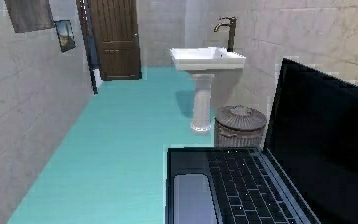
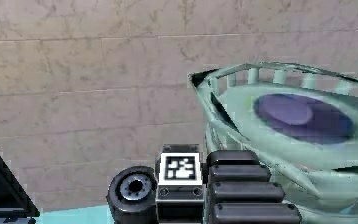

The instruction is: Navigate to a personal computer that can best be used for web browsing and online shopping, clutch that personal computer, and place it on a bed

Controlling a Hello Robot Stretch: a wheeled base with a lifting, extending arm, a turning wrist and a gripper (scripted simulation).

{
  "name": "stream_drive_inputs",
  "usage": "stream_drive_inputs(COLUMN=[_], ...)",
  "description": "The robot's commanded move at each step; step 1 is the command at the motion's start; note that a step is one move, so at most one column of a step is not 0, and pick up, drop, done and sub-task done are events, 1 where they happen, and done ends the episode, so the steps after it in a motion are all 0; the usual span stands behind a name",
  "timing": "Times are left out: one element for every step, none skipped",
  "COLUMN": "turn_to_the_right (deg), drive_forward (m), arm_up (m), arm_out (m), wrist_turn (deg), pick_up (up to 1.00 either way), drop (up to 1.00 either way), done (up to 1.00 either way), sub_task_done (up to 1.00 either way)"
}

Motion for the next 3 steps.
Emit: stream_drive_inputs(turn_to_the_right=[-9.0, 0.0, 0.0], drive_forward=[0.0, 0.15, 0.4], arm_up=[0.0, 0.0, 0.0], arm_out=[0.0, 0.0, 0.0], wrist_turn=[0.0, 0.0, 0.0], pick_up=[0.0, 0.0, 0.0], drop=[0.0, 0.0, 0.0], done=[0.0, 0.0, 0.0], sub_task_done=[0.0, 0.0, 0.0])
